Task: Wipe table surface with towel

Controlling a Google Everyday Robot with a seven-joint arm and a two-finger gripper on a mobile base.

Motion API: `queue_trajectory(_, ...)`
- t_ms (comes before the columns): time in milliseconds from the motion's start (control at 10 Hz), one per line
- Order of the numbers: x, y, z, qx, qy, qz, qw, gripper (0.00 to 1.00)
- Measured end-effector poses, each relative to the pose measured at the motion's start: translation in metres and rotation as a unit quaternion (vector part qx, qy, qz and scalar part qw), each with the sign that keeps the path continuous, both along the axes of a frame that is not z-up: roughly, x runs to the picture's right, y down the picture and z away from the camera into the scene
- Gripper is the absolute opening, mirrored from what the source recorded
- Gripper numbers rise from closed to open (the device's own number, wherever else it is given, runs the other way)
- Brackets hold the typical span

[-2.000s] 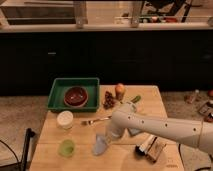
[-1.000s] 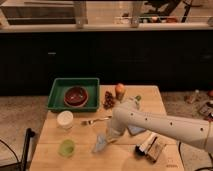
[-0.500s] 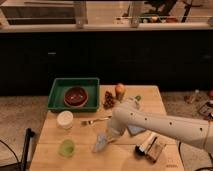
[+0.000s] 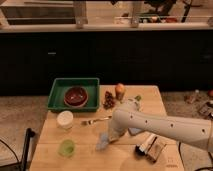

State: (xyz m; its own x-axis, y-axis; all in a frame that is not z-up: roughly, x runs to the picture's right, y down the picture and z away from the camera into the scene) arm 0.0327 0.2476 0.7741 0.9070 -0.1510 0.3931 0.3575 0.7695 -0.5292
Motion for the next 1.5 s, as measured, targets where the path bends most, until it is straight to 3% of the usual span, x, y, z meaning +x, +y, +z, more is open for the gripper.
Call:
queue_trajectory(300, -0.011, -0.005, 0.011, 0.0, 0.002, -0.006, 1.0, 0.01)
queue_trajectory(600, -0.047, 0.004, 0.013, -0.016, -0.035, -0.037, 0.9986, 0.01)
queue_trajectory(800, -0.052, 0.022, 0.004, -0.029, -0.055, -0.055, 0.9966, 0.01)
queue_trajectory(1200, -0.026, 0.056, -0.019, -0.043, -0.059, -0.056, 0.9958, 0.01)
queue_trajectory(1500, 0.01, 0.049, -0.005, -0.04, -0.025, -0.028, 0.9985, 0.01)
